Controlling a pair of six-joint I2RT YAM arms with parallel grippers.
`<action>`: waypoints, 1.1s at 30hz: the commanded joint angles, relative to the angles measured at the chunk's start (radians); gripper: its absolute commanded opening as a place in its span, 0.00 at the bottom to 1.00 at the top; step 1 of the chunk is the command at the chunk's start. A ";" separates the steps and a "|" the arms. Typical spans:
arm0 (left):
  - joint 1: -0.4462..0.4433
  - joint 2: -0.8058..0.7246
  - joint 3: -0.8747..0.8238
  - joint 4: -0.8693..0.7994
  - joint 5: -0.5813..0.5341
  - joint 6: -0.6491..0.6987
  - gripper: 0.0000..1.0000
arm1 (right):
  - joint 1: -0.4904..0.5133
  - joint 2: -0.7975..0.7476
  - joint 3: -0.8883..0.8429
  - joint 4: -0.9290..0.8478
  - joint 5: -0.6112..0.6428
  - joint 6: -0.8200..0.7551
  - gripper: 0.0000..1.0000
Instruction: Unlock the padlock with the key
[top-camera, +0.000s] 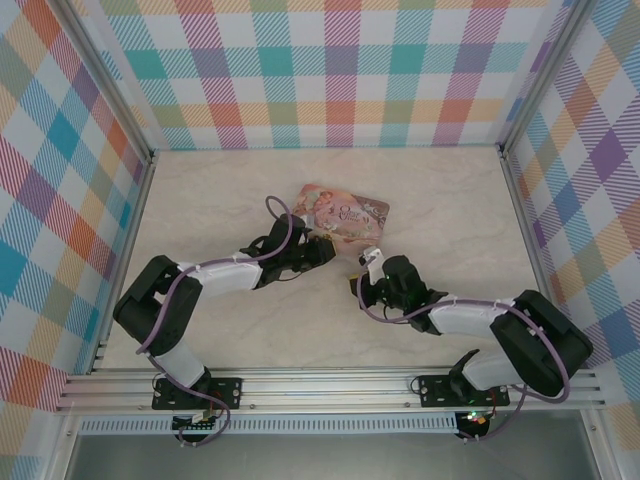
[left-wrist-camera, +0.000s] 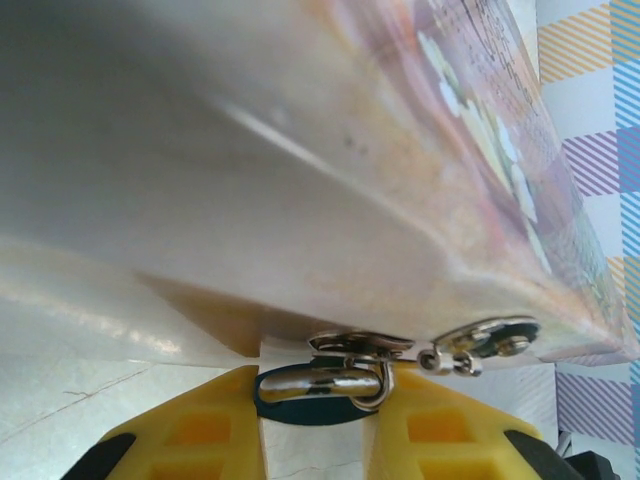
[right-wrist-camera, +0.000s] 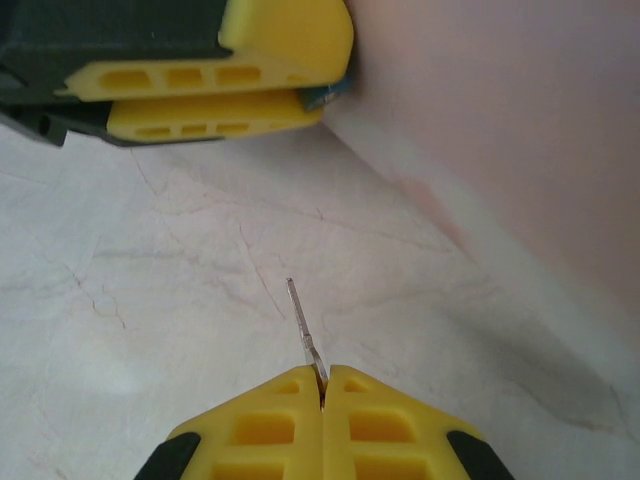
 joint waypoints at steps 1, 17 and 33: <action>-0.013 -0.055 0.036 0.015 0.015 -0.041 0.16 | 0.006 0.024 0.039 0.079 0.017 -0.049 0.01; -0.025 -0.088 0.041 -0.015 -0.006 -0.074 0.14 | 0.006 0.105 0.093 0.156 0.055 -0.100 0.01; -0.027 -0.107 0.049 -0.042 0.007 -0.138 0.12 | 0.006 0.140 0.141 0.171 0.018 -0.113 0.02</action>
